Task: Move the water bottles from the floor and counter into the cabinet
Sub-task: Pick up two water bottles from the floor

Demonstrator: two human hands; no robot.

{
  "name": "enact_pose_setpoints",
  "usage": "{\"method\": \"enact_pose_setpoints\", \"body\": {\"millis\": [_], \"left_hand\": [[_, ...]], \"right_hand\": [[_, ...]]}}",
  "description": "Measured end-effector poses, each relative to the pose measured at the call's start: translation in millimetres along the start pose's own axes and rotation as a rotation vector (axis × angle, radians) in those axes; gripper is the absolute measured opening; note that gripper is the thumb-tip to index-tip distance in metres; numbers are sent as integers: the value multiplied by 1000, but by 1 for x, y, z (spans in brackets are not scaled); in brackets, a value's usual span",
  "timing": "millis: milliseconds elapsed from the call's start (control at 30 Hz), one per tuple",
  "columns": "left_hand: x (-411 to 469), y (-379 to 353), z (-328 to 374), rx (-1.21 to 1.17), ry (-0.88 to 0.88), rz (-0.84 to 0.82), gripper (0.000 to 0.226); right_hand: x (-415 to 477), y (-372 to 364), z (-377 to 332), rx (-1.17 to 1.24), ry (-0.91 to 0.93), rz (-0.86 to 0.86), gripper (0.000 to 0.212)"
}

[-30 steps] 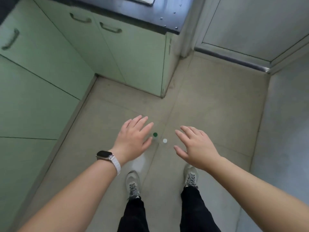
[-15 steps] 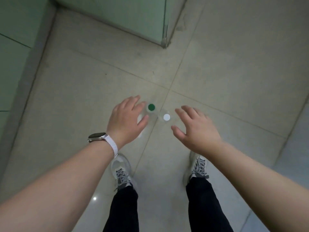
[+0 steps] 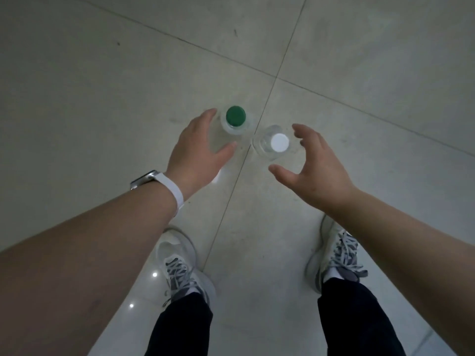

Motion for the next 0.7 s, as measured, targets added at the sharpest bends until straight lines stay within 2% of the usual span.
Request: {"method": "enact_pose_setpoints", "body": {"millis": [367,700], "left_hand": [[40,-31,-4,-220,5,89,82],[42,-19,3,-309,-34,159,58]], "right_hand": [[40,-35,17,68,55,-5,89],[49,-30,12,155,75,32,75]]}}
Point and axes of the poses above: each hand's wrist, its own x-axis towards the middle knuckle, its own y-axis out of the back of the hand, z = x × y, the point moved 10 cm from there along x, towards the middle knuckle, and after that the axes turned 4 degrees about x, right-handed, at the moved point
